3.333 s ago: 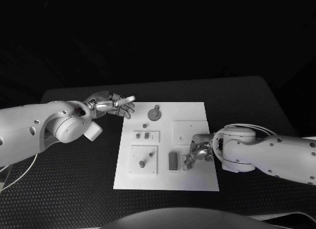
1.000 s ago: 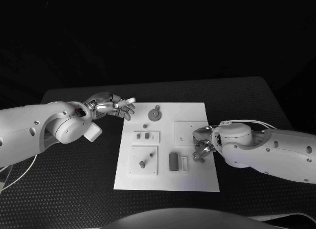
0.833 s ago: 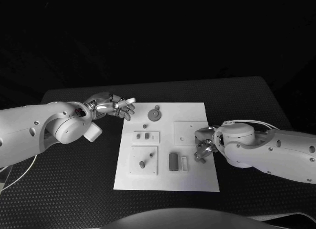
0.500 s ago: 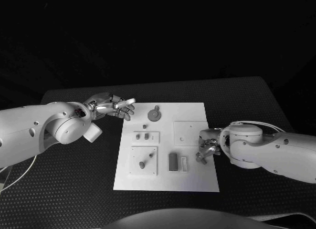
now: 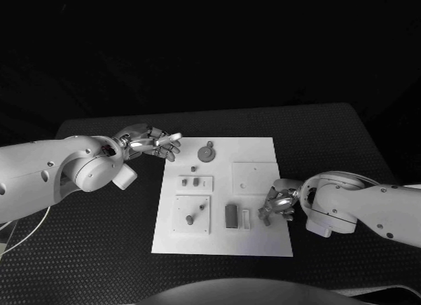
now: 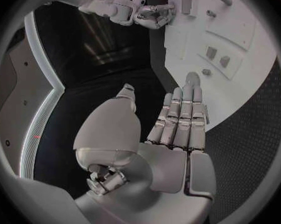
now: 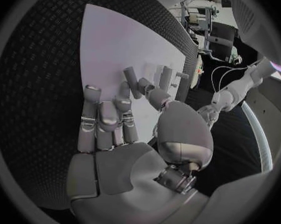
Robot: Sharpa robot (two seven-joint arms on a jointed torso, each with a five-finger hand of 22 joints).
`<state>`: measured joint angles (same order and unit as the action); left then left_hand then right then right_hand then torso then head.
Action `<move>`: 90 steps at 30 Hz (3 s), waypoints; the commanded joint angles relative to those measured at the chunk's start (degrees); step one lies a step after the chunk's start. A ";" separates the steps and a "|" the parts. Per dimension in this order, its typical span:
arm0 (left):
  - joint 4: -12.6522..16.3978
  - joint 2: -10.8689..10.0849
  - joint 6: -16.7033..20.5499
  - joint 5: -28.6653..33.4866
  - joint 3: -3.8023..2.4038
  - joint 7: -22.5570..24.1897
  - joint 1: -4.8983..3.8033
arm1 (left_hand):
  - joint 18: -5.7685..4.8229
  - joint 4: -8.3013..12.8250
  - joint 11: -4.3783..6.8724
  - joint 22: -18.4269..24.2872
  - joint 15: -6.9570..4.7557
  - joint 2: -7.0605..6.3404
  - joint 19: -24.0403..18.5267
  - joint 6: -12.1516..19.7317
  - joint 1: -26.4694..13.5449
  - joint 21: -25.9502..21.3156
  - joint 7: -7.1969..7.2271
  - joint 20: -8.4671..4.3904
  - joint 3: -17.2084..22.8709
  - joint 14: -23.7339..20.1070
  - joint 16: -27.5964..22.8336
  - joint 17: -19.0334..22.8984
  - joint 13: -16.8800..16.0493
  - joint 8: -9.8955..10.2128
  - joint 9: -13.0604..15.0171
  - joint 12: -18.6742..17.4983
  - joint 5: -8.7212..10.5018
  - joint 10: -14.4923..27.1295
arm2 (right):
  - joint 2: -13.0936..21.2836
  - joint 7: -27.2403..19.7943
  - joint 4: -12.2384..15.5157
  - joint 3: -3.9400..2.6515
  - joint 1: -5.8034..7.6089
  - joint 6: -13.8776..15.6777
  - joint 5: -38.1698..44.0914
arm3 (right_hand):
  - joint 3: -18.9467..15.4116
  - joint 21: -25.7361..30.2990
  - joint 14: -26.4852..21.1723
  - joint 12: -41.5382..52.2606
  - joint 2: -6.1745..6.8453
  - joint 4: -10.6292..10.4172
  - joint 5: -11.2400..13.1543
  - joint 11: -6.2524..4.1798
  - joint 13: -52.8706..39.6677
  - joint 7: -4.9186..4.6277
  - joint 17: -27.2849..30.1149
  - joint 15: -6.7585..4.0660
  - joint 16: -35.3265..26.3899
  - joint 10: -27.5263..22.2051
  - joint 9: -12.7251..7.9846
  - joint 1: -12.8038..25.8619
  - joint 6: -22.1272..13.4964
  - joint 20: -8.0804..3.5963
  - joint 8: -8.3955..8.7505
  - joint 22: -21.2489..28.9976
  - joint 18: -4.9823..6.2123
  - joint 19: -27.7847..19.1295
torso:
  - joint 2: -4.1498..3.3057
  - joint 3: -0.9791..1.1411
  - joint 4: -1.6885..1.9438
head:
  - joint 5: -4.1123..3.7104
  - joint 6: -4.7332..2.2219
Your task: Assemble the parts on the task board
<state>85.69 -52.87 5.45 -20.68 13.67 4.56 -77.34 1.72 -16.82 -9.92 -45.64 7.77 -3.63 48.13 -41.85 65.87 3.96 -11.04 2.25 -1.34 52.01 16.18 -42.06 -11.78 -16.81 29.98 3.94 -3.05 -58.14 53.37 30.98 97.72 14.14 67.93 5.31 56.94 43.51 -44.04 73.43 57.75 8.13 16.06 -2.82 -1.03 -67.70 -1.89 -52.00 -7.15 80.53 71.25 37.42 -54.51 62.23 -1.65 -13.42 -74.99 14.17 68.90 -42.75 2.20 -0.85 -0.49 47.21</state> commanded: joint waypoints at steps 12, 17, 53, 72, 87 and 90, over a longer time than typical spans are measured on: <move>0.23 0.09 -1.04 -0.60 -0.02 0.04 -0.03 | 0.37 -0.01 0.00 0.08 -0.12 0.77 0.29 0.03 1.11 0.24 -1.31 -0.30 -2.04 0.50 -0.45 -0.19 0.09 -0.17 -0.26 0.16 0.23 -0.32 | -0.97 -0.85 1.13 0.11 -0.22 6.04 -9.86 | 0.97 -0.32 0.45 0.32 -5.13 0.78 0.00 -0.13 0.12 -3.35 -0.10 0.01 0.32 0.50 0.20 -5.84 -2.95 -0.10 -0.32 -1.10 0.83 0.21 | -0.03 0.00 0.03 | -0.21 0.16; 0.25 0.12 -1.15 -0.61 -0.02 -0.01 -0.03 | 0.36 -0.02 0.00 0.08 -0.12 0.83 0.30 0.02 1.22 0.24 -1.31 -0.30 -2.25 0.53 -0.48 -0.20 0.10 -0.17 -0.28 0.17 0.23 -0.33 | -1.36 -0.45 1.19 0.11 -0.29 5.33 -10.21 | 0.96 -0.32 0.46 0.32 -5.09 0.77 0.00 -0.14 0.13 -3.35 -0.11 0.00 0.33 0.52 0.20 -5.79 -2.94 -0.10 -0.33 -1.10 0.83 0.22 | -0.02 0.00 0.01 | -0.28 0.23; 0.42 0.04 -1.31 -0.74 -0.01 -0.26 -0.04 | 0.36 -0.01 0.01 0.10 -0.13 1.00 0.35 -0.03 1.80 0.25 -1.30 -0.31 -2.97 0.59 -0.63 -0.27 0.12 -0.19 -0.37 0.17 0.23 -0.35 | -2.62 -0.35 1.67 0.11 -0.42 -0.54 4.50 | 0.10 0.16 0.76 -0.03 1.17 -8.24 0.01 -0.61 0.76 -2.85 0.22 -0.45 0.20 1.07 -0.36 3.88 -1.83 -0.19 -0.60 -0.72 0.83 1.20 | -0.01 0.00 0.06 | -0.33 0.38; 0.47 0.05 -1.66 -0.91 -0.01 -0.58 -0.04 | 0.35 -0.02 0.01 0.11 -0.13 1.13 0.36 -0.04 2.01 0.25 -1.30 -0.31 -3.22 0.62 -0.68 -0.30 0.13 -0.19 -0.40 0.16 0.23 -0.35 | -3.47 -0.34 1.71 0.11 -0.58 -1.42 2.78 | 0.31 0.23 0.76 -0.03 1.39 -9.87 0.01 -0.63 0.76 -2.84 0.25 -0.46 0.20 1.03 -0.46 4.66 -1.77 -0.27 -0.62 -0.81 0.83 1.21 | -0.02 -0.02 0.03 | -0.20 0.49; 0.44 0.08 -1.83 -1.05 -0.01 -0.76 -0.04 | 0.34 -0.05 0.00 0.11 -0.12 1.29 0.37 -0.05 2.05 0.25 -1.31 -0.30 -3.39 0.63 -0.72 -0.32 0.14 -0.19 -0.43 0.16 0.23 -0.35 | -4.24 -0.66 0.76 0.11 -0.60 -0.48 -1.20 | -0.15 0.19 0.77 0.08 0.50 -11.23 0.01 -0.79 0.70 -2.66 0.17 -0.62 0.38 1.07 -0.43 6.15 -1.36 -0.32 -0.87 -0.94 0.83 1.24 | -0.02 -0.01 0.05 | -0.38 0.35; 0.44 0.10 -1.88 -1.05 -0.01 -0.78 -0.04 | 0.33 -0.05 0.00 0.11 -0.12 1.30 0.37 -0.05 2.05 0.25 -1.31 -0.30 -3.41 0.64 -0.73 -0.32 0.14 -0.19 -0.43 0.16 0.23 -0.35 | -4.41 -0.57 0.61 0.11 -0.60 -0.88 -1.58 | -0.57 0.23 0.70 0.05 -0.10 -11.98 -0.05 -0.86 0.70 -2.58 0.17 -0.67 0.39 1.00 -0.41 7.49 -1.15 -0.27 -0.99 -0.96 0.83 1.12 | -0.04 -0.01 0.05 | -0.37 0.38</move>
<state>85.99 -52.85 4.50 -21.44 13.68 3.61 -77.34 1.60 -16.81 -9.92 -45.62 7.57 -2.41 48.33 -41.85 67.55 3.96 -11.04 2.05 -4.46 52.21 15.74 -42.30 -11.71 -16.81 29.63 3.94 -3.05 -58.14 49.27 30.92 98.19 14.25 67.43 4.74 57.05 42.76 -44.13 74.19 57.74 7.90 4.25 -2.66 -1.54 -67.03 -4.33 -51.80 -7.28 80.65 72.19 37.17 -47.09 60.67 -1.66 -14.65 -74.99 14.17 70.33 -42.76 2.21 -0.81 -0.83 47.58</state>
